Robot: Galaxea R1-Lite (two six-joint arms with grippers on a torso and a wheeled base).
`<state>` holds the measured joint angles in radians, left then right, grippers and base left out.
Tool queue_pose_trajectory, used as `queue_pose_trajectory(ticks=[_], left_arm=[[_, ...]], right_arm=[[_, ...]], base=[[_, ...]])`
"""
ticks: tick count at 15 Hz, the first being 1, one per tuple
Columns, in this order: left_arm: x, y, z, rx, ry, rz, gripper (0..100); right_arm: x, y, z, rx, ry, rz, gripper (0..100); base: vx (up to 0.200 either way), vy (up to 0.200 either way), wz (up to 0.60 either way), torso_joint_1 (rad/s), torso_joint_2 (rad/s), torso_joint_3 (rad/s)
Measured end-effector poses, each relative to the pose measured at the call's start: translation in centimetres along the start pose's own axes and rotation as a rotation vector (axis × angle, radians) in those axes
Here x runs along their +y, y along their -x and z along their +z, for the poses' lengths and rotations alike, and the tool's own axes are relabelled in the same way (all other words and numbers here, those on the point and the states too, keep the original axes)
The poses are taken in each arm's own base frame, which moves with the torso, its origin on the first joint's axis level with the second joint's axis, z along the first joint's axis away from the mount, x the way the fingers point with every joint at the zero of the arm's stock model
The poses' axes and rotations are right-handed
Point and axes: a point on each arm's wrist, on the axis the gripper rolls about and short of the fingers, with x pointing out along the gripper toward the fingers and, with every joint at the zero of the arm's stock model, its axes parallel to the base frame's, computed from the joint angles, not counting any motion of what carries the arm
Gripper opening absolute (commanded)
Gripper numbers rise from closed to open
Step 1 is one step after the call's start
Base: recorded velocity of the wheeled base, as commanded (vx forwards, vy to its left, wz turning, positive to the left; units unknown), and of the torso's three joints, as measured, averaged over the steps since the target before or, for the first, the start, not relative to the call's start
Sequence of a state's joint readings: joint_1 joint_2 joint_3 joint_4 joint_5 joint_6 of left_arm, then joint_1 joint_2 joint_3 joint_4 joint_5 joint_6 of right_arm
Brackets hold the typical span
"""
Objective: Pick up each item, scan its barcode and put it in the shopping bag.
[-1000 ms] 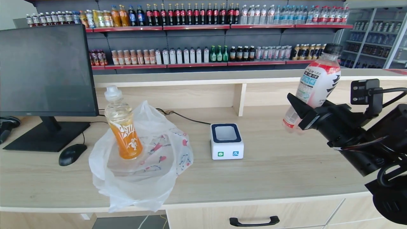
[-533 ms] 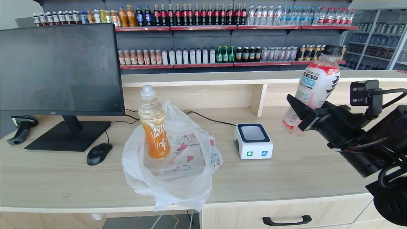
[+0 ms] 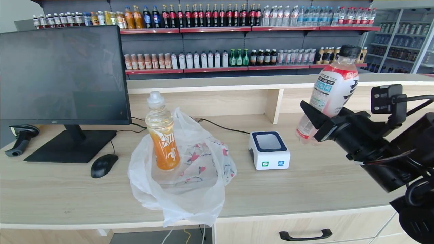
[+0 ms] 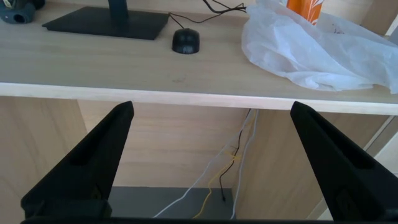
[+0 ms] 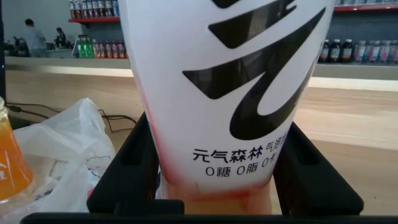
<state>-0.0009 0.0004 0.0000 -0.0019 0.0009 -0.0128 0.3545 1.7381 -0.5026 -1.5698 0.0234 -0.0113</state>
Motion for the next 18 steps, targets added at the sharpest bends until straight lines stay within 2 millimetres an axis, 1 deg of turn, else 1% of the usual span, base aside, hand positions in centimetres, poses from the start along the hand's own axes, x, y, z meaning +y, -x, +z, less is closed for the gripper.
queue_pose_trajectory(ticks=[1, 3, 4, 6, 9, 12, 13, 14, 16, 18], left_arm=[[0.0, 0.0, 0.0, 0.0, 0.0, -0.001, 100], [0.0, 0.0, 0.0, -0.001, 0.0, -0.001, 100], [0.0, 0.0, 0.0, 0.0, -0.001, 0.0, 100], [0.0, 0.0, 0.0, -0.002, 0.001, -0.001, 100], [0.0, 0.0, 0.0, -0.002, 0.002, 0.0, 100], [0.0, 0.0, 0.0, -0.002, 0.002, 0.0, 100], [0.0, 0.0, 0.0, -0.002, 0.003, 0.0, 100], [0.0, 0.0, 0.0, -0.002, 0.003, -0.001, 100], [0.0, 0.0, 0.0, -0.002, 0.004, 0.0, 100], [0.0, 0.0, 0.0, -0.002, 0.004, 0.001, 100]], right_arm=[[0.2, -0.1, 0.1, -0.006, 0.051, 0.037, 0], [0.7, -0.9, 0.3, -0.051, 0.172, 0.21, 0], [0.8, -1.5, 0.2, -0.072, 0.235, 0.23, 0], [1.1, -2.8, -0.4, -0.086, 0.301, 0.237, 0], [2.7, -4.9, -2.0, -0.101, 0.353, 0.279, 0], [3.8, -5.6, -4.3, -0.066, 0.386, 0.309, 0], [3.9, -5.8, -4.7, -0.064, 0.406, 0.314, 0], [3.8, -5.9, -5.0, -0.061, 0.443, 0.313, 0], [2.9, -6.0, -5.5, -0.054, 0.527, 0.292, 0], [2.9, -6.2, -5.6, -0.073, 0.576, 0.305, 0]], base=[[0.0, 0.0, 0.0, 0.0, 0.0, 0.0], [0.0, 0.0, 0.0, 0.0, 0.0, 0.0], [0.0, 0.0, 0.0, 0.0, 0.0, 0.0], [0.0, 0.0, 0.0, 0.0, 0.0, 0.0], [0.0, 0.0, 0.0, 0.0, 0.0, 0.0], [0.0, 0.0, 0.0, 0.0, 0.0, 0.0], [0.0, 0.0, 0.0, 0.0, 0.0, 0.0], [0.0, 0.0, 0.0, 0.0, 0.0, 0.0], [0.0, 0.0, 0.0, 0.0, 0.0, 0.0], [0.0, 0.0, 0.0, 0.0, 0.0, 0.0]])
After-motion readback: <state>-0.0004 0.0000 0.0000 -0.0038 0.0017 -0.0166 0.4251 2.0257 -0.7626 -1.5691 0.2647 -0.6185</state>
